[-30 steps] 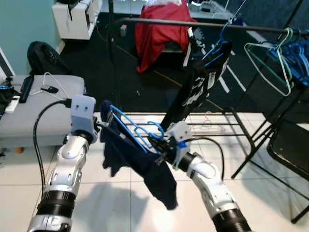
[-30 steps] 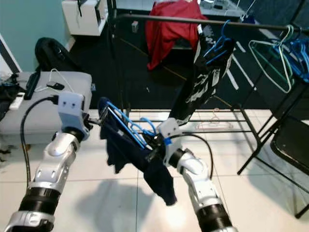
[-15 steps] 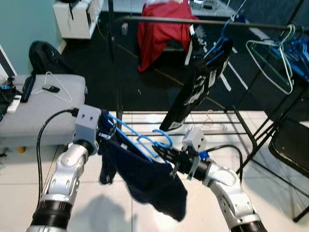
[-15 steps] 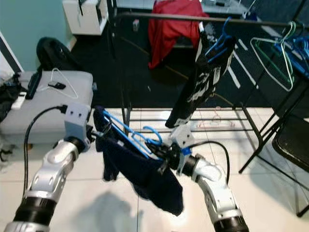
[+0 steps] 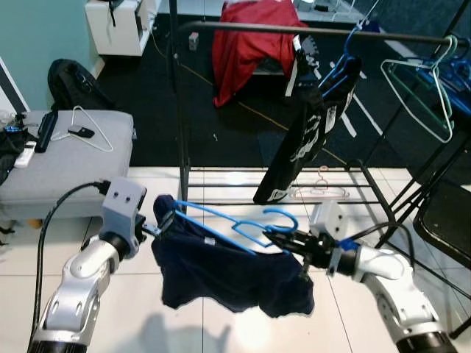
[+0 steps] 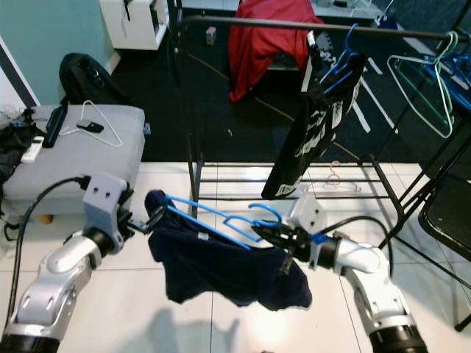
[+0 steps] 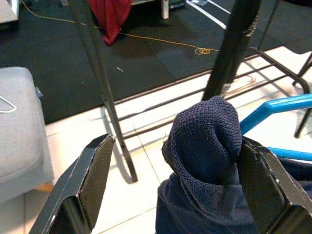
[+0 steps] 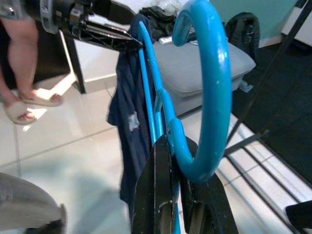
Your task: Hang hanger
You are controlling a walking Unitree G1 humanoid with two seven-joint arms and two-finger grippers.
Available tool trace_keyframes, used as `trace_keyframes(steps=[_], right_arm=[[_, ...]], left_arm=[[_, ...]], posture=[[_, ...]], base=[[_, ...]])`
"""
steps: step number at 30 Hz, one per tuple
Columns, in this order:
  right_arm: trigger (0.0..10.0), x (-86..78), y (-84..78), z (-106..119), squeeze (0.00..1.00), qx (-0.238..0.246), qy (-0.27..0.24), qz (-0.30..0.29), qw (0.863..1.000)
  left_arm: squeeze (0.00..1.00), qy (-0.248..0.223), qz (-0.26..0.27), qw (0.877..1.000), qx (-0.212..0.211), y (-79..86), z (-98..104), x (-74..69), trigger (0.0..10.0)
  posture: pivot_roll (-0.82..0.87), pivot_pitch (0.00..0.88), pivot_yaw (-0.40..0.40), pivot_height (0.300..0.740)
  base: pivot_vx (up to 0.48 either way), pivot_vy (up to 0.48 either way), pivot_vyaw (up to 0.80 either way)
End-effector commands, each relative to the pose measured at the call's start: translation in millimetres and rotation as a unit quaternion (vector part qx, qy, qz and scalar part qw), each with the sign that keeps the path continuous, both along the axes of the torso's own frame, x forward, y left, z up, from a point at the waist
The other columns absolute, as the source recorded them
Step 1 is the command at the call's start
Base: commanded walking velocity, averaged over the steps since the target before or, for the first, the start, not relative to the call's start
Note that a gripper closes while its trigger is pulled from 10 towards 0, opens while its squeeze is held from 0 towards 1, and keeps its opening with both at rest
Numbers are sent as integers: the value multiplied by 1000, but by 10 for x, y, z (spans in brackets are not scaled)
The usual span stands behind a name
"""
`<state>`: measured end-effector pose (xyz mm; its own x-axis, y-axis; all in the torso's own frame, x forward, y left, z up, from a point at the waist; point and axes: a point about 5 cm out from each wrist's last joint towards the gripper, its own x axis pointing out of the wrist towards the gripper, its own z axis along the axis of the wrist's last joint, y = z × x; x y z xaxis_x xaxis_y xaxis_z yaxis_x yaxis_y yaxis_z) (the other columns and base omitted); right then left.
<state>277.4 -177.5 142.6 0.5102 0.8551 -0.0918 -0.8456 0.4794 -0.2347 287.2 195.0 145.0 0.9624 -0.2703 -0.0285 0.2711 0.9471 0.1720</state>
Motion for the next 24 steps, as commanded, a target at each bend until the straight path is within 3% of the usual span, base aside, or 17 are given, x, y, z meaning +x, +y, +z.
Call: trace_keyframes(steps=[1,3,4,5,6,8,9,11,14,18,22,24], right_arm=[[10000,-16,-218,18,0,2,5,-40,999],[10000,-17,-219,19,0,2,5,-39,999],[10000,-17,-258,18,0,-5,4,-44,999],[10000,-17,-258,18,0,-5,4,-44,999],[10000,-3,-270,24,0,-10,0,-51,999],[10000,-3,-270,24,0,-10,0,-51,999],[10000,13,-264,32,0,-14,-6,-57,998],[10000,31,-252,37,0,-17,-12,-61,998],[10000,55,-218,44,0,-22,-24,-69,997],[10000,55,-188,51,0,-21,-29,-68,997],[10000,44,-183,62,0,-15,-27,-63,998],[10000,-31,-164,111,0,8,-15,-18,1000]], left_arm=[[0,7,48,999,15,250,3,-44,10000],[0,8,47,999,15,250,6,-48,10000],[0,8,23,1000,-16,246,28,-122,10000],[0,8,23,1000,-16,246,28,-122,10000],[0,3,-17,998,-60,156,75,-197,10000],[0,3,-17,998,-60,156,75,-197,10000],[0,-9,-47,995,-92,59,127,-239,10000],[0,-18,-58,993,-104,-20,165,-247,10000],[0,-25,-56,995,-80,-167,177,-182,10000],[0,-32,-75,993,-85,-285,200,-170,10000],[0,-24,-76,994,-71,-278,160,-185,10000],[0,29,-59,998,-16,-185,-74,-218,10000]], posture=[[-116,160,-65,740],[-116,160,-65,740],[-117,159,-71,740],[-117,159,-71,740],[-115,155,-73,740],[-115,155,-73,740],[-115,153,-71,740],[-115,153,-71,740],[-117,148,-70,740],[-123,148,-66,740],[-122,150,-66,740],[-124,154,-69,740]], base=[[0,0,0],[0,0,0],[0,0,0],[0,0,0],[0,0,0],[0,0,0],[0,0,0],[0,0,0],[0,0,0],[0,0,0],[0,0,0],[0,0,0]])
